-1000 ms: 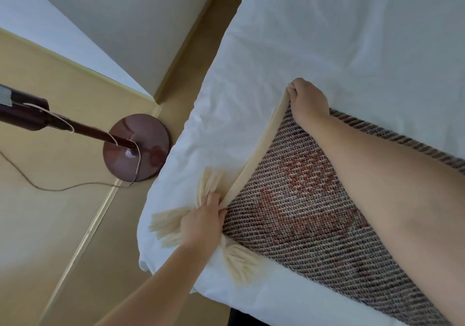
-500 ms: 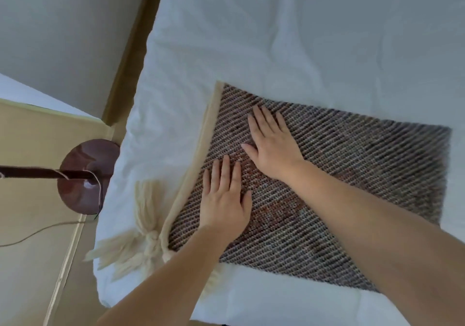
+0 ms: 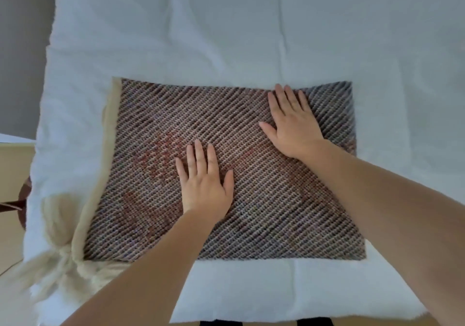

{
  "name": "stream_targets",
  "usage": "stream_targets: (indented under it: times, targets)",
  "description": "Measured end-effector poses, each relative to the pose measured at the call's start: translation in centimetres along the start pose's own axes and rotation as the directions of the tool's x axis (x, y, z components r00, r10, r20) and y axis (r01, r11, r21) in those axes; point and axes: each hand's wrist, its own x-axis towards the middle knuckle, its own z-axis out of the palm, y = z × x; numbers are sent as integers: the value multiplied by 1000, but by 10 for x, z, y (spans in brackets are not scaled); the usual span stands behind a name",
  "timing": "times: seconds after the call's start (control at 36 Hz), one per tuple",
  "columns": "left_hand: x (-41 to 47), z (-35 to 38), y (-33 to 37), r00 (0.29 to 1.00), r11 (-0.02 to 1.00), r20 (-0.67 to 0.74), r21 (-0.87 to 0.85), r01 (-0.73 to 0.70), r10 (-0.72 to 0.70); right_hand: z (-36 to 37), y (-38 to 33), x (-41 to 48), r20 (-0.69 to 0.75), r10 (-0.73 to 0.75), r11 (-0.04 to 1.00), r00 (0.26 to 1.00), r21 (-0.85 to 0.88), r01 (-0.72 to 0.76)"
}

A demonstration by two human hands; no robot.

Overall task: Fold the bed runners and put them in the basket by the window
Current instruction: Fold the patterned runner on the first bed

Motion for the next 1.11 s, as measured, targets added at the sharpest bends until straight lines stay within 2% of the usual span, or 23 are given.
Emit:
stream_targets:
  times: [0.19, 0.33, 0.44, 0.53, 0.61, 0.89, 1.11]
  targets:
    - [-5, 12, 44, 1000, 1000, -6, 10, 27, -27, 18, 84, -27, 9, 199, 979, 980, 51, -199]
    - [-10, 13, 53, 999, 999, -18, 14, 38, -38, 17, 91, -36, 27, 353, 930, 935, 101, -354]
    - [-13, 15, 56, 999, 999, -26, 27, 48, -47, 12, 47, -57, -40, 296, 949, 954, 120, -290]
    - [-13, 17, 56, 998, 999, -42, 23, 49, -48, 18, 5, -79, -9, 214, 960, 977, 185, -208]
    - [-13, 19, 55, 998, 999, -53, 28, 43, -41, 32, -18, -98, 22, 187, 953, 982, 240, -187]
    - [-11, 26, 55, 997, 997, -61, 63, 49, -45, 74, 15, -155, 22, 219, 953, 976, 210, -219]
    - [-10, 34, 55, 994, 997, -100, 67, 42, -35, 107, 23, -208, 59, 316, 905, 947, 281, -319]
